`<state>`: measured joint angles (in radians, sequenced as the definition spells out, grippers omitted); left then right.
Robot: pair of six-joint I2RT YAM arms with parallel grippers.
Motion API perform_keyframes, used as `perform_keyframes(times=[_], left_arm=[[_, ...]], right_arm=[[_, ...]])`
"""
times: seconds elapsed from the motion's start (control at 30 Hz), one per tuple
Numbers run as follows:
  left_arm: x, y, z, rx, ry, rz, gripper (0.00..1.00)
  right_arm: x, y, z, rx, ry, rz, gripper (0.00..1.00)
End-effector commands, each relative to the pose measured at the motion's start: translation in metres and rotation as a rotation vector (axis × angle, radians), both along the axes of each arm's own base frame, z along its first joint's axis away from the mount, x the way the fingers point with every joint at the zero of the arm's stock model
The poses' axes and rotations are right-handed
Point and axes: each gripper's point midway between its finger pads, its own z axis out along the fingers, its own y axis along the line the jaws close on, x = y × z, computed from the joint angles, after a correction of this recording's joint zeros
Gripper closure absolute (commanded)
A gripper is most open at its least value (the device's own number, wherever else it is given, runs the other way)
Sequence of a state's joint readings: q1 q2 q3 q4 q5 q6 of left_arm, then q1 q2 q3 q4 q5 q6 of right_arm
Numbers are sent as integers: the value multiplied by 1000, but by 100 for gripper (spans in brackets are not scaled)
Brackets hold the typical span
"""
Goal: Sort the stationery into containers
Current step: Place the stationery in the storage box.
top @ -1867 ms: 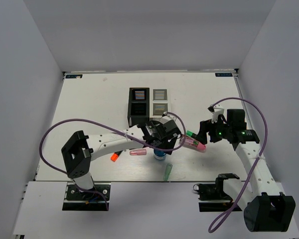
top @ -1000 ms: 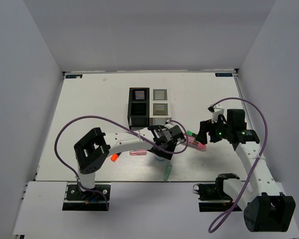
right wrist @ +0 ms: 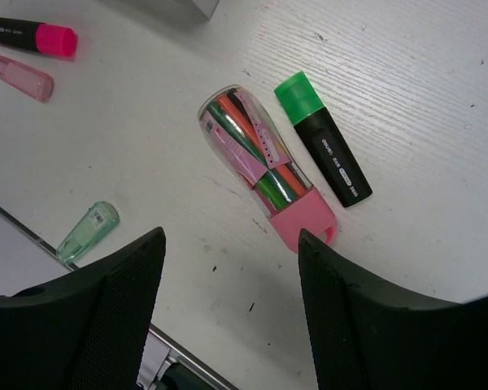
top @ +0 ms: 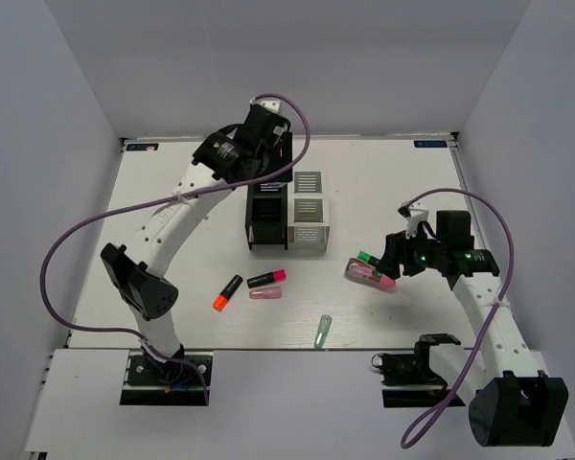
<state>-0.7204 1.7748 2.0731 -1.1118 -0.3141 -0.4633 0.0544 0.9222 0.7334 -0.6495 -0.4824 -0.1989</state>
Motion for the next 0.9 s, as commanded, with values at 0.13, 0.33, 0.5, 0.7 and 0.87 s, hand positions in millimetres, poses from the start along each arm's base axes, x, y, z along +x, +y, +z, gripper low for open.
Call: perform_keyframes(times=[0.13, 0.33, 0.5, 0.7, 0.87], left_arm=[[49, 5, 8, -45, -101, 60, 100], [69, 17, -30, -10, -31, 122, 100], [82, 30, -54, 8, -20, 161, 100], [92, 34, -70, 19, 6, 171, 100], [97, 35, -82, 37, 21, 170, 100]], right_arm=[[5, 5, 16, 20, -46, 24, 31], [6, 4, 18, 16, -52, 19, 30], [6, 4, 18, 15, -56, 20, 30], [5, 3, 18, 11, -54, 20, 30], [6, 2, 17, 8, -52, 18, 30]])
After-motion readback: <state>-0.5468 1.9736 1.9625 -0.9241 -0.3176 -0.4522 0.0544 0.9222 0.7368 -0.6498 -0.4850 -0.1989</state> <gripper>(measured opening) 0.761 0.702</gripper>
